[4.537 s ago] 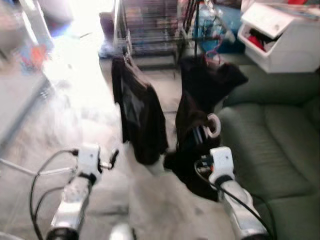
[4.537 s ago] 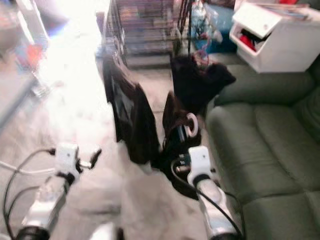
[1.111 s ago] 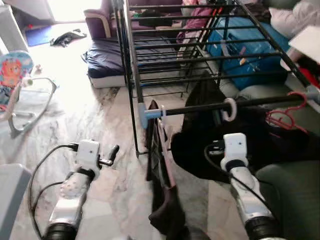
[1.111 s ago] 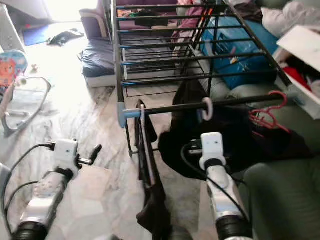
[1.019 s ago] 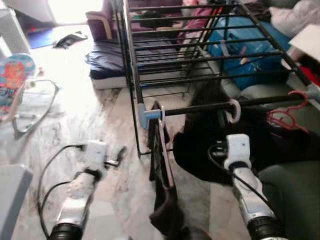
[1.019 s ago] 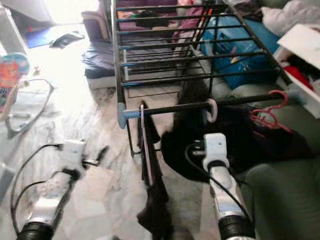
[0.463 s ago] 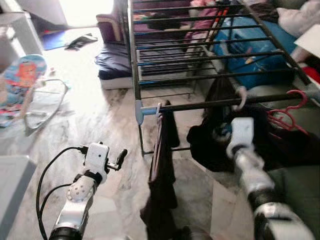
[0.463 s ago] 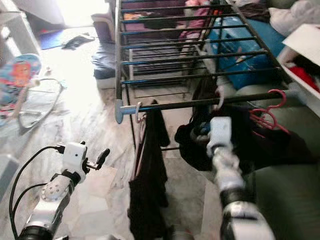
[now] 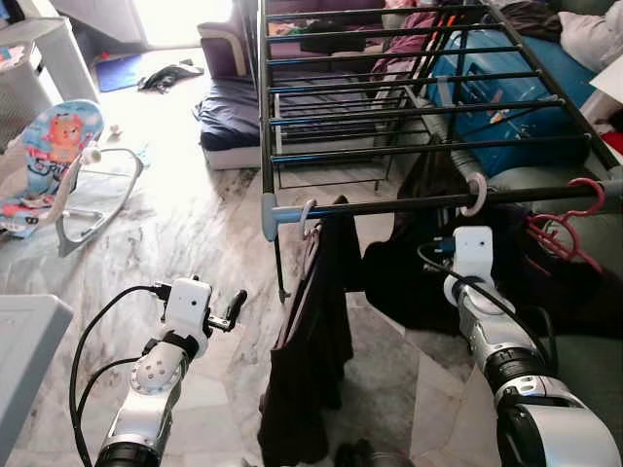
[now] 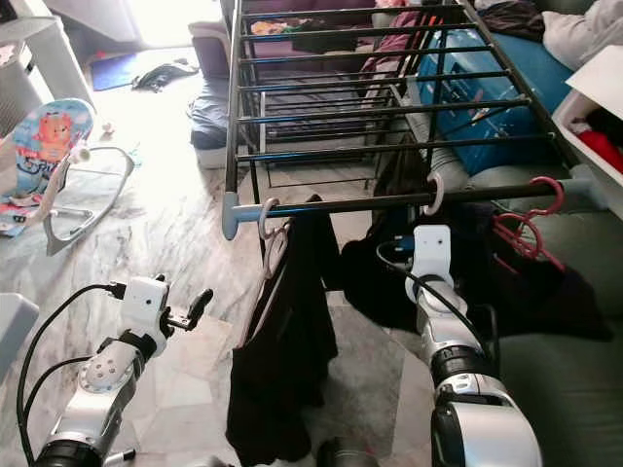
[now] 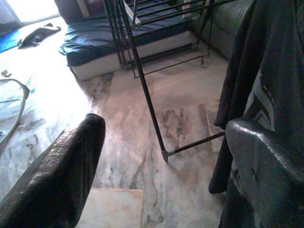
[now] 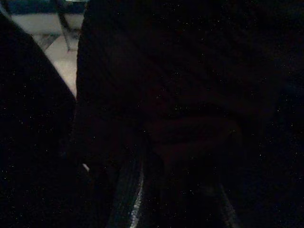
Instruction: Hang hanger
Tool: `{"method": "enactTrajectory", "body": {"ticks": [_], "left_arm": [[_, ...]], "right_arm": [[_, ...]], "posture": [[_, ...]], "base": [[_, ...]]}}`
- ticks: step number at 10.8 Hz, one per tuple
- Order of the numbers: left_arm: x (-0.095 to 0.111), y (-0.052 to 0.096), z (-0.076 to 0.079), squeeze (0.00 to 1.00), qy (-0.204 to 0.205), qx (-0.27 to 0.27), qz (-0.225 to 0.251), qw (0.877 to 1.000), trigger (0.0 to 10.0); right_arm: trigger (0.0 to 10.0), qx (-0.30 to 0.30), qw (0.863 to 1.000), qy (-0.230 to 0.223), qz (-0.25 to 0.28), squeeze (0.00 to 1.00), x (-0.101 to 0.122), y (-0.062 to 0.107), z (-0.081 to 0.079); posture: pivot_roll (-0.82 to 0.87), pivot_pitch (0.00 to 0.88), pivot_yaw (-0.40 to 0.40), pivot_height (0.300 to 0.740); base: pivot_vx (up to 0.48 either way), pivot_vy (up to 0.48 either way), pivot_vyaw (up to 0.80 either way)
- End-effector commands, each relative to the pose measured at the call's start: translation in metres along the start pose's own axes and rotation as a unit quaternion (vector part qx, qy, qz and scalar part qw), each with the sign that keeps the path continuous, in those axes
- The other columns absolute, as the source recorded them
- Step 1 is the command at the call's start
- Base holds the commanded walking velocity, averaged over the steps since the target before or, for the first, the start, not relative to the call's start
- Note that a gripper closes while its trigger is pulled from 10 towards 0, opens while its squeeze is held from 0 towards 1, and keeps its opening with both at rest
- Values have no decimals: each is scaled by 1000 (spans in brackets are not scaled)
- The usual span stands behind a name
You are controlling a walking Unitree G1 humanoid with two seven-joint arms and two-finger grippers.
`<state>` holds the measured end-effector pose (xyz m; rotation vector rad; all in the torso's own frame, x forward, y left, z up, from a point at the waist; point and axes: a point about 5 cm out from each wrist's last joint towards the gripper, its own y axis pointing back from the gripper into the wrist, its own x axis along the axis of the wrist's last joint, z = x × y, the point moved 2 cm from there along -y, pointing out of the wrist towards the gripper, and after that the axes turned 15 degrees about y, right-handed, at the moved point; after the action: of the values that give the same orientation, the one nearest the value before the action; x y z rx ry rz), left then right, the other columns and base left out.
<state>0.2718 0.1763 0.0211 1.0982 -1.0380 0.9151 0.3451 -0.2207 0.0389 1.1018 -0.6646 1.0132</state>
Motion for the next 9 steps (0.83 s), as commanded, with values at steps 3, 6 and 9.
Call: {"method": "enactTrajectory", "body": {"ticks": [3, 6, 9], "left_arm": [[5, -2, -1, 0, -7, 3, 3, 1000, 10000], [4, -3, 0, 0, -4, 4, 2, 1000, 10000], [2, -4, 2, 0, 1, 5, 0, 1000, 10000]], "right_arm": [[10000, 68, 997, -17, -39, 0, -8, -2, -25], [10000, 96, 994, -8, -54, 0, -17, 2, -35], [10000, 95, 994, 31, -50, 0, -29, 7, -39]], "posture": [[-60, 0, 16, 740], [-62, 0, 14, 740], [-71, 0, 8, 740]], "base": [[0, 0, 0], [0, 0, 0], [0, 0, 0]]}}
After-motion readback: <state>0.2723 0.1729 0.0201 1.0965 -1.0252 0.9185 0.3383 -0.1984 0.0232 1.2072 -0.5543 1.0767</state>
